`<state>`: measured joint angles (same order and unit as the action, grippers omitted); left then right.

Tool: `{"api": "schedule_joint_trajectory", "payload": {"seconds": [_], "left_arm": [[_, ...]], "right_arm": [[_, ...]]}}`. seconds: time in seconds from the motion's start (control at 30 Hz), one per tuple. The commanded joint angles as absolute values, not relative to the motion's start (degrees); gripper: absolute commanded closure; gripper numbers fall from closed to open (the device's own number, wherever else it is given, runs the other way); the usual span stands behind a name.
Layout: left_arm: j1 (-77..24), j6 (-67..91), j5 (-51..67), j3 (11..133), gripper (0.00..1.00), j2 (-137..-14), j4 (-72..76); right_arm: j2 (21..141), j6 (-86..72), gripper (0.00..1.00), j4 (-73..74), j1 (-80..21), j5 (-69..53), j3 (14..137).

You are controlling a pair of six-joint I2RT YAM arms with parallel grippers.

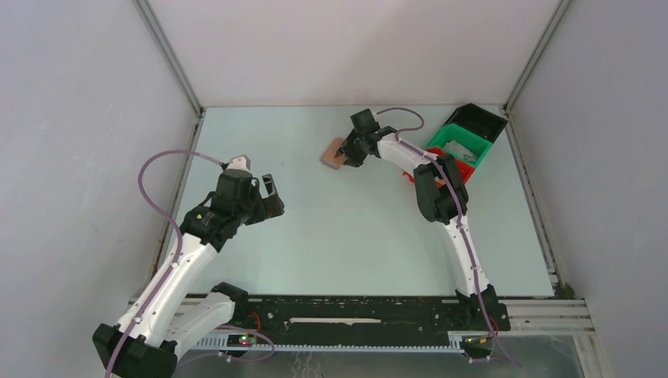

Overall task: Take the credit cards out of the card holder
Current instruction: Move the card holder to the center of the board.

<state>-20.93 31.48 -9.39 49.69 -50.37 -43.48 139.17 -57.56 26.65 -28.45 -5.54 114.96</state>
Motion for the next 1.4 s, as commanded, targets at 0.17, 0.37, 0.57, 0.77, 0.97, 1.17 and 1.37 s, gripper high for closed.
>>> {"api": "schedule_joint_trajectory", "payload": {"seconds": [0.17, 0.37, 0.57, 0.77, 0.97, 1.17, 1.37], "left_arm": [[-21.01, 30.32, -11.78, 52.31, 0.0, -49.86, -44.38], [-21.01, 30.03, -12.13, 52.9, 0.0, -49.86, -44.45], [-21.01, 28.55, -12.97, 55.54, 0.0, -50.8, -45.65], [-21.01, 29.01, -7.4, 54.67, 0.0, -49.66, -44.65], [-21.09, 32.36, 0.79, 47.23, 0.0, -48.17, -39.03], [-21.18, 35.43, 4.82, 43.18, 0.0, -51.02, -36.11], [-22.22, 39.68, 6.05, 41.38, 0.0, -55.18, -34.07]], "right_arm": [[137.14, -61.42, 1.0, 20.06, -29.0, -6.87, 112.76], [128.08, -55.58, 1.0, 17.17, -29.84, -10.83, 101.31], [110.09, -53.72, 1.0, 8.57, -32.41, -16.5, 73.81], [95.56, -54.84, 1.0, 7.03, -39.87, -15.48, 53.83], [85.49, -56.33, 1.0, 9.71, -47.41, -3.63, 44.74], [81.38, -53.36, 0.49, 14.84, -51.0, 7.19, 45.69], [86.95, -48.29, 0.5, 25.22, -58.08, 18.76, 56.95]]}}
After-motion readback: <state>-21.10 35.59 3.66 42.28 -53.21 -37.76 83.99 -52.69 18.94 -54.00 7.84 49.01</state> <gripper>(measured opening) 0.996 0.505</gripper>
